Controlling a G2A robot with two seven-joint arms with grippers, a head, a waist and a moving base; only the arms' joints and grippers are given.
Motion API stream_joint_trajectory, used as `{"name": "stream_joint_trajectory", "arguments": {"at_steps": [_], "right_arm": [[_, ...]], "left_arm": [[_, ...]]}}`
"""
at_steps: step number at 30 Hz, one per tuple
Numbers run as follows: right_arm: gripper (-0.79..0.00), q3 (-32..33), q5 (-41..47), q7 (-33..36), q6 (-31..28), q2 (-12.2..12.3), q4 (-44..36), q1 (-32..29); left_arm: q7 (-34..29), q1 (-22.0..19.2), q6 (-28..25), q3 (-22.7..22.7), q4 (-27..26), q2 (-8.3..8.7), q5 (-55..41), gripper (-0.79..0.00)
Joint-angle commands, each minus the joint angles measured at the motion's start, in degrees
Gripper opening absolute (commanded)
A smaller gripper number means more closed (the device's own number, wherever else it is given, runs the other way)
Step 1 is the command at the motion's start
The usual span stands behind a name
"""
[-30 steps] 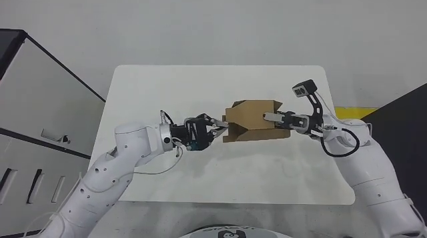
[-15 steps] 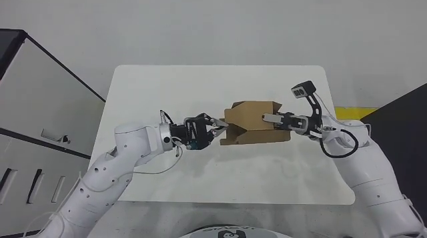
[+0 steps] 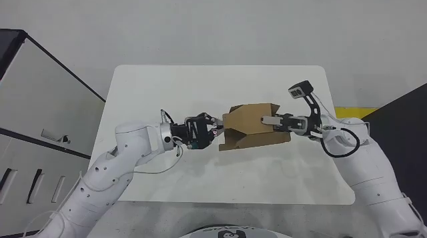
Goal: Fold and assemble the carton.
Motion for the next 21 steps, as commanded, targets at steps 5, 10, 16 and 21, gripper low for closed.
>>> {"name": "stream_joint_trajectory", "arguments": {"at_steps": [5,10,16,21], "right_arm": [[-0.785,-0.26,-2.72,0.11,0.1,0.41,-1.64,-0.46],[-0.785,-0.31,-2.8,0.85,0.85,0.9,-2.97,-0.8],[-0.785,-0.67,-2.52,1.94,1.93,1.57,-4.27,-1.05],[-0.785,-0.81,-1.91,2.27,2.25,2.11,-4.43,-1.07]], "left_arm": [[-0.31,0.21,0.2,-0.18,0.01,0.1,-0.11,-0.785],[-0.35,0.42,0.42,-0.45,-0.04,0.2,-0.05,-0.785],[-0.37,0.57,0.79,-0.89,-0.08,0.33,0.23,-0.785],[-0.22,0.68,1.08,-1.48,-0.13,0.48,0.56,-0.785]]}}
